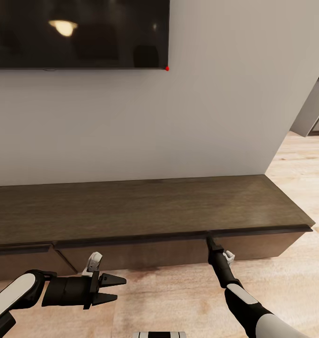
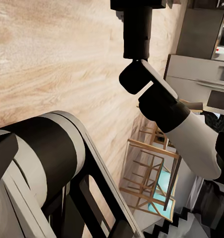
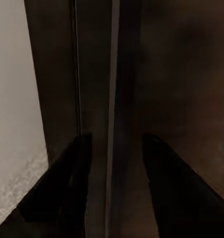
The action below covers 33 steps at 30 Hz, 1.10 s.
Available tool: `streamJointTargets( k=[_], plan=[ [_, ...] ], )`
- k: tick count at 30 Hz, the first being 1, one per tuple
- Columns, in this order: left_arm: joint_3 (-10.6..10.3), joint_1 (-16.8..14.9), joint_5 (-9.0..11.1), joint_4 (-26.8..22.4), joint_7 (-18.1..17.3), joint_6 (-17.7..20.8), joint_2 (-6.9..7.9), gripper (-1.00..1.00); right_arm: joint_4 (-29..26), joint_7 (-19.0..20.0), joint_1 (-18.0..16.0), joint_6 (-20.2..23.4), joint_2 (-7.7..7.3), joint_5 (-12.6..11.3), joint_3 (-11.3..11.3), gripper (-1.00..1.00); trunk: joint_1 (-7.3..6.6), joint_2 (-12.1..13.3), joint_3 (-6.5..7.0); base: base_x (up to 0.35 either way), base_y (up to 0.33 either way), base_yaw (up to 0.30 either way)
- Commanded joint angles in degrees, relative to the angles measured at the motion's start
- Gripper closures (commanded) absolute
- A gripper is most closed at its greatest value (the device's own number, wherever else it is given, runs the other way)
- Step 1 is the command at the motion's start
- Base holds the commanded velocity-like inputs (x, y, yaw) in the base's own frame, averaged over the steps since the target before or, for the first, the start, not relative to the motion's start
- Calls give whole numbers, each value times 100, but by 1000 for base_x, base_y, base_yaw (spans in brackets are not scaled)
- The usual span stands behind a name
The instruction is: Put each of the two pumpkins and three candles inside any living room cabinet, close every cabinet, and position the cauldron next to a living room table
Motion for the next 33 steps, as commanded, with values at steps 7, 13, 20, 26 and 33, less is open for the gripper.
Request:
streamJointTargets(
  k=[7,13,20,26,33],
  plan=[
    [-6,-5,62,-4,60,4,4,-100,0,18,-4,-21,-5,-51,45,100,-1,-2,-5,0,0,0],
    [-6,-5,62,-4,60,4,4,-100,-1,18,-4,-21,-5,-51,45,100,-1,-2,-5,0,0,0],
    [-12,-5,62,2,59,4,-2,-100,1,18,-4,-21,-5,-51,45,100,-1,-2,-5,0,0,0],
    [-8,-5,62,3,60,3,-3,-100,-1,18,-4,-21,-5,-51,45,100,-1,-2,-5,-31,0,0],
    [-11,-5,62,1,60,4,-1,-100,-1,18,-4,-21,-5,-51,46,100,-1,-2,-5,-84,0,0]
  ],
)
